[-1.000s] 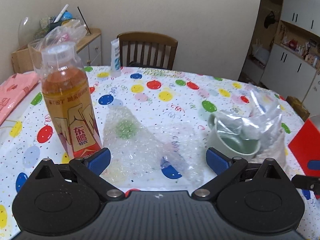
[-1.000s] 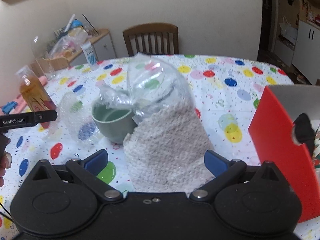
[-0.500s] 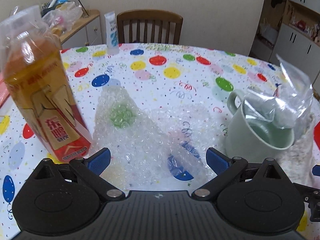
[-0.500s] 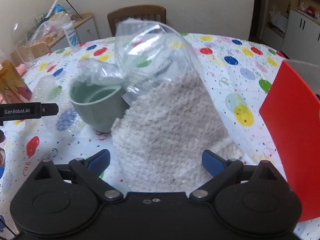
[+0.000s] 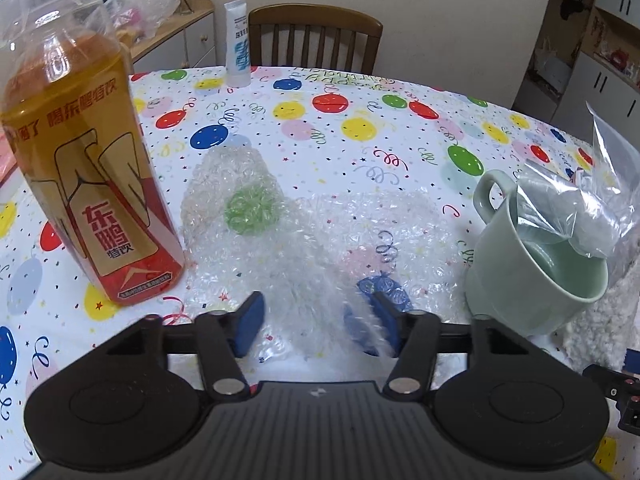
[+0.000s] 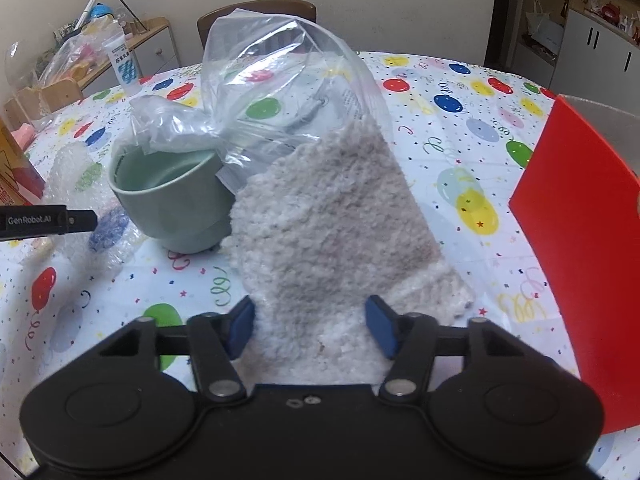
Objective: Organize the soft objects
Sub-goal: 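Close the right gripper on the white knit cloth while the left grasps the bubble wrap, then carry the white knit cloth and bubble wrap over the red shoebox with both grippers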
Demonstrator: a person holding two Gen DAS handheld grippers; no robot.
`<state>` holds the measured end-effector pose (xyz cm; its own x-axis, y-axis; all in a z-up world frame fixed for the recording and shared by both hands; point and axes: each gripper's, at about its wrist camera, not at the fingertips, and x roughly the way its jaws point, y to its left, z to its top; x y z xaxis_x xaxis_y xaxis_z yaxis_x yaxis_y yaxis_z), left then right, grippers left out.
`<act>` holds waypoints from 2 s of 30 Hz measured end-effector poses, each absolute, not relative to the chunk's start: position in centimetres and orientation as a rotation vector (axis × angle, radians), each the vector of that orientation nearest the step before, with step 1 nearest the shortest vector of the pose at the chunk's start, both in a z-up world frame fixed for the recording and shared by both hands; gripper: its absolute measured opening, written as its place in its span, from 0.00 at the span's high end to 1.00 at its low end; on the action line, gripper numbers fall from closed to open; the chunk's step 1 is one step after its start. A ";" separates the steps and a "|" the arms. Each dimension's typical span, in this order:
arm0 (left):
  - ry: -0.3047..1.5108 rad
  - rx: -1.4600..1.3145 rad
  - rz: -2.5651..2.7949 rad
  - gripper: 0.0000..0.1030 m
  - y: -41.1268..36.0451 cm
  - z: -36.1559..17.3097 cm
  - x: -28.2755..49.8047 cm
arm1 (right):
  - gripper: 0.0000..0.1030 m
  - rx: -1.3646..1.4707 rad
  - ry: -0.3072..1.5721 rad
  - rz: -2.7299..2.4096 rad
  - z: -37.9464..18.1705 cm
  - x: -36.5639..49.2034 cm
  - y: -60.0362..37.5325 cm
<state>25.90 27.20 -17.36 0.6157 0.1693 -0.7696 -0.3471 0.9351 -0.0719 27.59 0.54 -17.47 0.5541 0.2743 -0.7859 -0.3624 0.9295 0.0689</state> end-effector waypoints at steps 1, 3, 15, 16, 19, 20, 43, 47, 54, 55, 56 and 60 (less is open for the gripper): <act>0.857 -0.228 0.301 0.53 27.2 -17.3 25.9 | 0.48 -0.105 0.911 0.376 -17.5 27.6 0.5; 0.850 -0.239 0.300 0.57 27.2 -17.2 25.7 | 0.52 -0.101 0.916 0.375 -17.4 27.7 0.2; 0.785 -0.261 0.300 0.83 27.0 -15.8 24.8 | 0.93 -0.027 0.910 0.393 -16.1 27.2 -2.0; 0.779 -0.264 0.299 0.84 27.0 -15.7 24.7 | 0.94 -0.020 0.905 0.397 -15.9 27.1 -2.2; 0.757 -0.259 0.295 0.86 26.7 -15.1 24.3 | 0.95 0.006 0.888 0.409 -15.2 26.8 -2.9; 0.750 -0.257 0.293 0.86 26.6 -14.8 24.2 | 0.95 0.015 0.882 0.412 -14.9 26.8 -3.2; 0.629 -0.287 0.259 0.89 22.7 -8.5 18.4 | 0.96 0.211 0.759 0.524 -7.3 24.2 -12.4; 0.600 -0.299 0.237 0.89 21.1 -6.8 17.4 | 0.96 0.230 0.724 0.544 -5.7 23.9 -14.3; 0.546 -0.310 0.163 0.89 17.3 -3.9 16.6 | 0.96 0.207 0.652 0.568 -2.9 23.4 -18.0; 0.542 -0.312 0.152 0.89 16.6 -3.6 16.6 | 0.96 0.204 0.643 0.570 -2.5 23.4 -18.5; 0.538 -0.315 0.138 0.89 16.0 -3.2 16.7 | 0.96 0.203 0.633 0.571 -2.1 23.4 -19.1; 0.520 -0.323 0.080 0.89 13.3 -2.2 17.1 | 0.96 0.202 0.596 0.571 -0.5 23.5 -21.6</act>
